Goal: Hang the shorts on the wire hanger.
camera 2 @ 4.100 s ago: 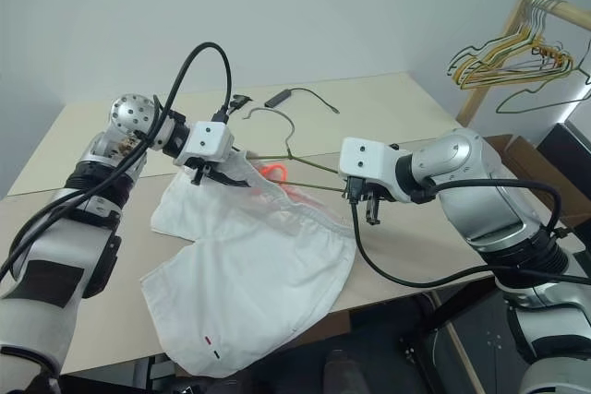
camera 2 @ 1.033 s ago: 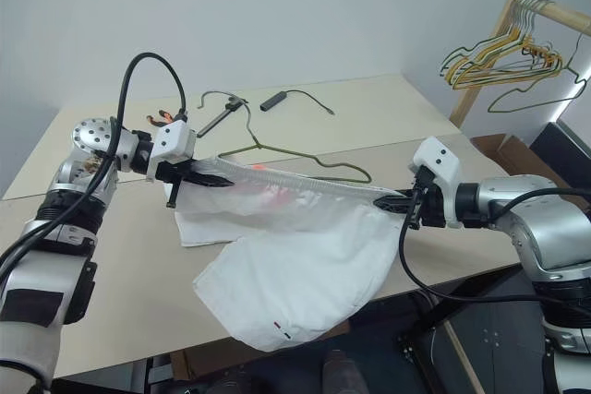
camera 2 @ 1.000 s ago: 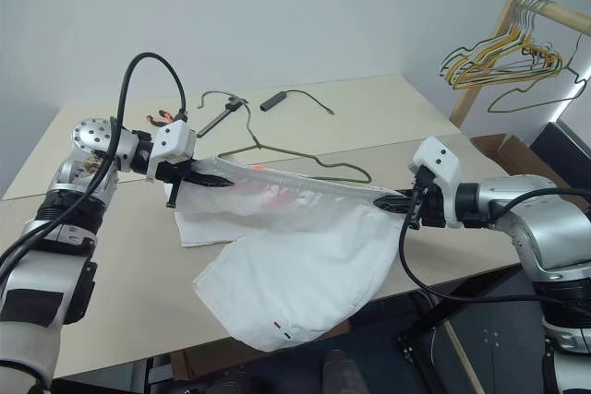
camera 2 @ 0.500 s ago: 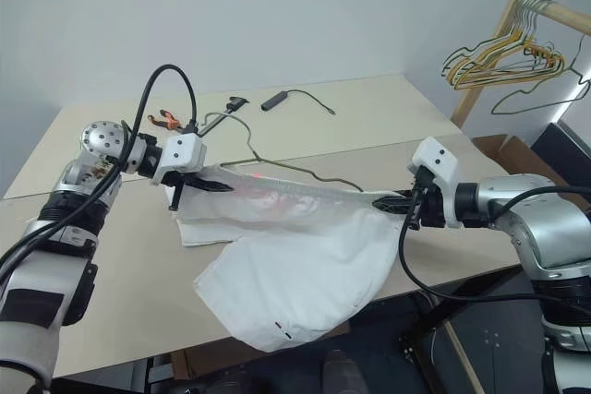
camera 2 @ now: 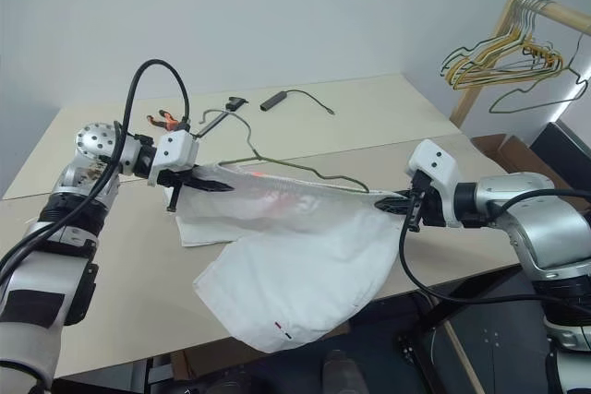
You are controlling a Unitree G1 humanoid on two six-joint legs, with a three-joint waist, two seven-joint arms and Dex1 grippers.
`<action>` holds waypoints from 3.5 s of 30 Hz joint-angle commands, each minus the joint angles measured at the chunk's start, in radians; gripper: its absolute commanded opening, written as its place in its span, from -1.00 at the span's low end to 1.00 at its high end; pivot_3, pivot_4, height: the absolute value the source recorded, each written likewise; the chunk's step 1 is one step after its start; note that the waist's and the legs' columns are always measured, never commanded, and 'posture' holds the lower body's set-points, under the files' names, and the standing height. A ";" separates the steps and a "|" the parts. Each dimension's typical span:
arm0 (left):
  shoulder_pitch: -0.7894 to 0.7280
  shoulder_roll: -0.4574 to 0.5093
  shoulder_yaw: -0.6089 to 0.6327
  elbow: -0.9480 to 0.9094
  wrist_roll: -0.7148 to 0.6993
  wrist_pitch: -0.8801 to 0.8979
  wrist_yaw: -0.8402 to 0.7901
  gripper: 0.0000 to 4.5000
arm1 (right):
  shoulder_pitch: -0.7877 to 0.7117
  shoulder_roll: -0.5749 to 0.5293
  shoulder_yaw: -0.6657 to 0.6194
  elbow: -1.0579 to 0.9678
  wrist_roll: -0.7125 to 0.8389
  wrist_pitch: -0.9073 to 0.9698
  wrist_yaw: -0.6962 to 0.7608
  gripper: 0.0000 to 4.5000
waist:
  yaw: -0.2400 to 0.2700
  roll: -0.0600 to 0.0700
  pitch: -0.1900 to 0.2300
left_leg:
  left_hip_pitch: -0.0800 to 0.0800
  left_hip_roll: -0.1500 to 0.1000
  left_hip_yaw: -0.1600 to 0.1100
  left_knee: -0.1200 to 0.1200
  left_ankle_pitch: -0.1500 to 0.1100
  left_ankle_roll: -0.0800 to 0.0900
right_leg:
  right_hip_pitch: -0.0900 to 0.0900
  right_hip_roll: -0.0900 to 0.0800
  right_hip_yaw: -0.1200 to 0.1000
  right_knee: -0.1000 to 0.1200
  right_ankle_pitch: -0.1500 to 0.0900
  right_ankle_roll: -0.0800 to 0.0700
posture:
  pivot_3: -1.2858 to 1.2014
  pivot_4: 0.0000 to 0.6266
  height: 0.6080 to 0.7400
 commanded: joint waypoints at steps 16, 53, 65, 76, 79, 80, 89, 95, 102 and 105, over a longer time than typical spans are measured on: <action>0.005 0.057 -0.039 0.035 0.156 -0.011 0.153 -1.00 | -0.033 -0.053 -0.070 0.015 -0.013 -0.011 0.018 -0.99 | 0.000 0.000 0.000 | 0.000 0.000 0.000 0.000 0.000 0.000 | 0.000 0.000 0.000 0.000 0.000 0.000 | -0.11 -1.00 1.00; -0.055 -0.034 -0.013 0.030 0.184 -0.016 0.162 -1.00 | -0.498 0.268 0.476 0.206 -0.306 0.096 0.026 -0.07 | -0.033 0.000 0.000 | -0.006 0.000 -0.001 0.004 -0.001 0.001 | -0.004 -0.001 -0.002 0.004 0.001 0.001 | -0.11 -1.00 1.00; -0.072 -0.081 0.069 0.026 0.080 0.036 0.145 -0.34 | -0.394 0.230 0.350 0.097 -0.235 0.167 0.066 -1.00 | -0.030 0.000 0.000 | -0.006 0.000 -0.002 0.006 -0.001 0.002 | -0.003 -0.002 -0.003 0.004 0.001 0.002 | -0.13 -1.00 1.00; -0.154 -0.142 0.343 -0.043 -0.145 0.223 0.439 0.99 | -0.027 0.173 -0.072 -0.233 -0.044 0.566 -0.116 -1.00 | -0.024 0.000 0.000 | -0.007 0.000 -0.004 0.007 -0.001 0.002 | -0.002 -0.004 -0.004 0.002 0.001 0.002 | -0.15 -1.00 1.00; -0.130 -0.166 0.379 -0.163 -0.207 0.356 0.500 0.99 | 0.072 0.196 -0.209 -0.326 -0.007 0.693 -0.182 -1.00 | -0.026 0.000 0.000 | -0.006 -0.001 -0.004 0.007 -0.001 0.002 | -0.001 -0.004 -0.004 0.003 0.001 0.002 | -0.16 -1.00 1.00; -0.100 -0.183 0.385 -0.252 -0.246 0.416 0.516 0.99 | 0.097 0.216 -0.277 -0.352 -0.014 0.763 -0.214 -1.00 | -0.026 0.000 0.000 | -0.006 -0.001 -0.005 0.007 -0.001 0.002 | -0.001 -0.004 -0.004 0.003 0.001 0.002 | -0.17 -1.00 1.00; 0.106 -0.331 0.360 -0.872 -0.533 0.847 0.714 0.99 | 0.126 0.228 -0.637 -0.230 0.033 0.886 -0.536 -1.00 | -0.045 0.001 -0.001 | -0.003 -0.001 -0.004 0.007 -0.002 0.002 | 0.001 -0.005 -0.001 0.003 0.002 0.003 | -0.22 -1.00 1.00; 0.124 -0.337 0.344 -0.934 -0.585 0.904 0.735 0.99 | 0.049 0.124 -0.721 -0.023 0.176 0.886 -0.766 -1.00 | -0.086 0.006 -0.003 | 0.010 -0.003 -0.003 0.003 -0.002 0.003 | 0.015 -0.004 0.000 -0.002 0.001 0.004 | -0.22 -1.00 1.00; 0.106 -0.330 0.339 -0.910 -0.580 0.890 0.728 0.99 | -0.120 0.006 -0.788 0.257 0.262 0.886 -1.037 -1.00 | -0.126 0.013 -0.008 | 0.014 -0.002 -0.001 -0.002 -0.002 0.003 | 0.020 -0.001 0.004 -0.010 0.001 0.005 | -0.22 -1.00 1.00; 0.108 -0.331 0.331 -0.911 -0.578 0.885 0.726 0.99 | -0.223 -0.028 -0.812 0.389 0.237 0.886 -1.121 -1.00 | -0.136 0.013 -0.008 | 0.014 -0.002 0.000 -0.003 -0.002 0.004 | 0.020 -0.001 0.005 -0.013 0.001 0.006 | -0.22 -1.00 1.00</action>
